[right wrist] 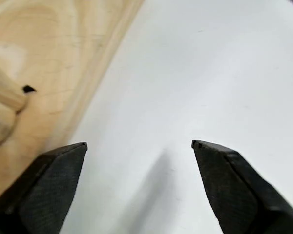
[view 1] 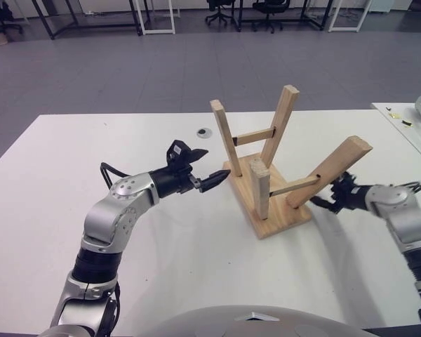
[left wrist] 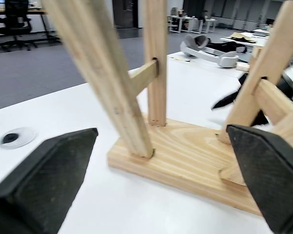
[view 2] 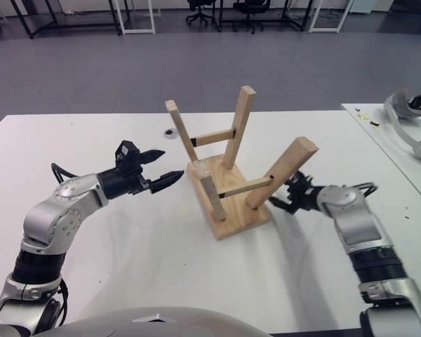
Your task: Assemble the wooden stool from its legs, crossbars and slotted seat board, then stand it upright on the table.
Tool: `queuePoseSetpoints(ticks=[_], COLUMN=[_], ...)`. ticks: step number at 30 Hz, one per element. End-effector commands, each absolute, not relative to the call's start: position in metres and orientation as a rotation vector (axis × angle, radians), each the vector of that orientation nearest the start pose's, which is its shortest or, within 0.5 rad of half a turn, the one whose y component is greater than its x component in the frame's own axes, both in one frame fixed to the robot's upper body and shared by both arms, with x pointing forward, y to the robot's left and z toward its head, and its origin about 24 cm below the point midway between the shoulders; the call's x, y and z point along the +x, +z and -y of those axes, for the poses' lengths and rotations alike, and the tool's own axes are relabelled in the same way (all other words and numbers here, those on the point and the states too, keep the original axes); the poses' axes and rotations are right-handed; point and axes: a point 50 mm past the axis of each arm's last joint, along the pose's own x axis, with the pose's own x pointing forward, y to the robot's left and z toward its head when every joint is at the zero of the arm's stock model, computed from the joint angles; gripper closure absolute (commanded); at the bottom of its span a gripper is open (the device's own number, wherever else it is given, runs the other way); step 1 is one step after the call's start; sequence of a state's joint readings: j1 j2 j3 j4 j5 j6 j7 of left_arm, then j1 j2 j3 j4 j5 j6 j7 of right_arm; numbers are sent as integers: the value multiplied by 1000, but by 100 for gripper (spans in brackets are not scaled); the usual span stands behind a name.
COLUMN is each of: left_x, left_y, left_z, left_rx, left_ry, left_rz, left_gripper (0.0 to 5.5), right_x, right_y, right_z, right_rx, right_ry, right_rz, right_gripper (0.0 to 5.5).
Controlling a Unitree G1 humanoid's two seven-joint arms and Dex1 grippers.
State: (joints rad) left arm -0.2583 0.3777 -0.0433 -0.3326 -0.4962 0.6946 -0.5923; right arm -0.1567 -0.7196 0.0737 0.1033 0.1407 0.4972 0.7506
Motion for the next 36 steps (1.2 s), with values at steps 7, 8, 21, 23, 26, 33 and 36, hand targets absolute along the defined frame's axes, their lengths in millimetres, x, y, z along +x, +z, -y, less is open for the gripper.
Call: queuePoseSetpoints(ticks=[7,8,21,23,26,33,36], left_x=[273,275,287,276,256,217,230], left_y=[129,130,258,275,271,107,96], left_z=[-176,-181,-155,-143,-124,-94,-94], left_rx=[-124,-106,-185,-256,-415,-574,-589], left_ry=[-484,-457,-765,-849,-1005,-976,-897], left_rz=[-219,-226,340,392,327,-564,-559], left_gripper=[64,64,64,64,64,64,64], right_x=[216,218,277,274,270,267,262], right_y=[41,42,228,260,276,209,197], right_z=[207,206,218,209,198,155,141], right_rx=[-324,-321,-215,-117,-11,107,109], right_ry=[815,799,499,521,554,643,682], right_rz=[-671,-662,43,178,250,-14,-71], right_gripper=[149,149,149,149,149,149,149])
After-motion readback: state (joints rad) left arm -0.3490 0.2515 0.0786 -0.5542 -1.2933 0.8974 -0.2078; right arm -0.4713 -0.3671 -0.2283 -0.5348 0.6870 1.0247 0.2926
